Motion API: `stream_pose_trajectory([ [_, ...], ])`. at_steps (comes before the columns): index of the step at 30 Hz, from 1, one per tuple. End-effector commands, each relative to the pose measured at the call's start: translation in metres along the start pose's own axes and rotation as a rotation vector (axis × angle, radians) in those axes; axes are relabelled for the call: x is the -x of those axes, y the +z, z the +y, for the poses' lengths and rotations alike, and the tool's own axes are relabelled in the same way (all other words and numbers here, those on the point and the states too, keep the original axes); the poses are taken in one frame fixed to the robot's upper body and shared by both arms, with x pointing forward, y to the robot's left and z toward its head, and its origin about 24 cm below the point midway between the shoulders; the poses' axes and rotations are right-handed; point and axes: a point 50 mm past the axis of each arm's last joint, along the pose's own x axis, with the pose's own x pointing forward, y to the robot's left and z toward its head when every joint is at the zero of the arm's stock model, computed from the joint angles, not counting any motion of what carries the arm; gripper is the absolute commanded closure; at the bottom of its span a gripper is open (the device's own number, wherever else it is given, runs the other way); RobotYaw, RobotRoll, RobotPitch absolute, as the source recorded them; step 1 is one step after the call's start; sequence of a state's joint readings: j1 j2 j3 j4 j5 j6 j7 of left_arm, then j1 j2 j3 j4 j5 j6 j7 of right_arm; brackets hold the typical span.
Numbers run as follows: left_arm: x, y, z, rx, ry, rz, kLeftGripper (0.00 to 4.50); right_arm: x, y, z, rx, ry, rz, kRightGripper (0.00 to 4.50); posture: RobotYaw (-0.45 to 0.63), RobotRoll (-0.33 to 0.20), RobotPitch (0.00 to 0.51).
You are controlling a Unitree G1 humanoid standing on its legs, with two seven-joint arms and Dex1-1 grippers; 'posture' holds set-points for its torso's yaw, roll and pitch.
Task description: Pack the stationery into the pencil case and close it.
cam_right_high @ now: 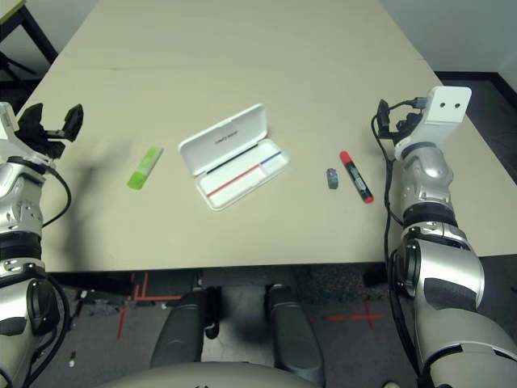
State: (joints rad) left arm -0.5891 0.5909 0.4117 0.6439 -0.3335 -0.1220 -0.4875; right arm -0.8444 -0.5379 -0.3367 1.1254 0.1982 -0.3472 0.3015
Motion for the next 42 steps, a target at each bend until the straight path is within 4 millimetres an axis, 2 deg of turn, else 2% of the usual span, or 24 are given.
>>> stream_pose_trajectory([
  [1,-0.003,0.003,-0.002,0.006,-0.007,-0.011,0.04,0.002,0.002,-0.006,-0.004,-0.026,-0.017,0.00,-0.03,0.000,0.164],
  [12,-0.005,0.005,-0.002,0.006,-0.020,-0.012,0.04,0.003,0.003,-0.008,-0.005,-0.018,-0.023,0.00,-0.05,0.000,0.156],
  [17,-0.007,0.006,-0.004,0.007,-0.031,-0.015,0.04,0.003,0.007,-0.008,0.002,0.038,-0.021,0.00,-0.06,0.000,0.159],
  [27,-0.004,0.012,-0.003,-0.004,-0.061,-0.022,0.04,0.009,0.018,-0.002,0.044,0.450,0.074,0.00,-0.05,0.000,0.163],
  [33,-0.001,0.020,-0.005,-0.019,-0.110,-0.022,0.04,0.031,0.018,0.007,0.110,0.842,0.246,0.00,-0.05,0.000,0.166],
  [37,0.002,0.033,-0.016,-0.022,-0.205,-0.027,0.04,0.046,0.016,0.010,0.151,1.021,0.395,0.00,-0.03,0.000,0.176],
  [42,0.010,0.047,-0.040,-0.041,-0.375,-0.019,0.04,0.048,0.019,0.015,0.159,1.070,0.440,0.00,-0.02,0.000,0.177],
])
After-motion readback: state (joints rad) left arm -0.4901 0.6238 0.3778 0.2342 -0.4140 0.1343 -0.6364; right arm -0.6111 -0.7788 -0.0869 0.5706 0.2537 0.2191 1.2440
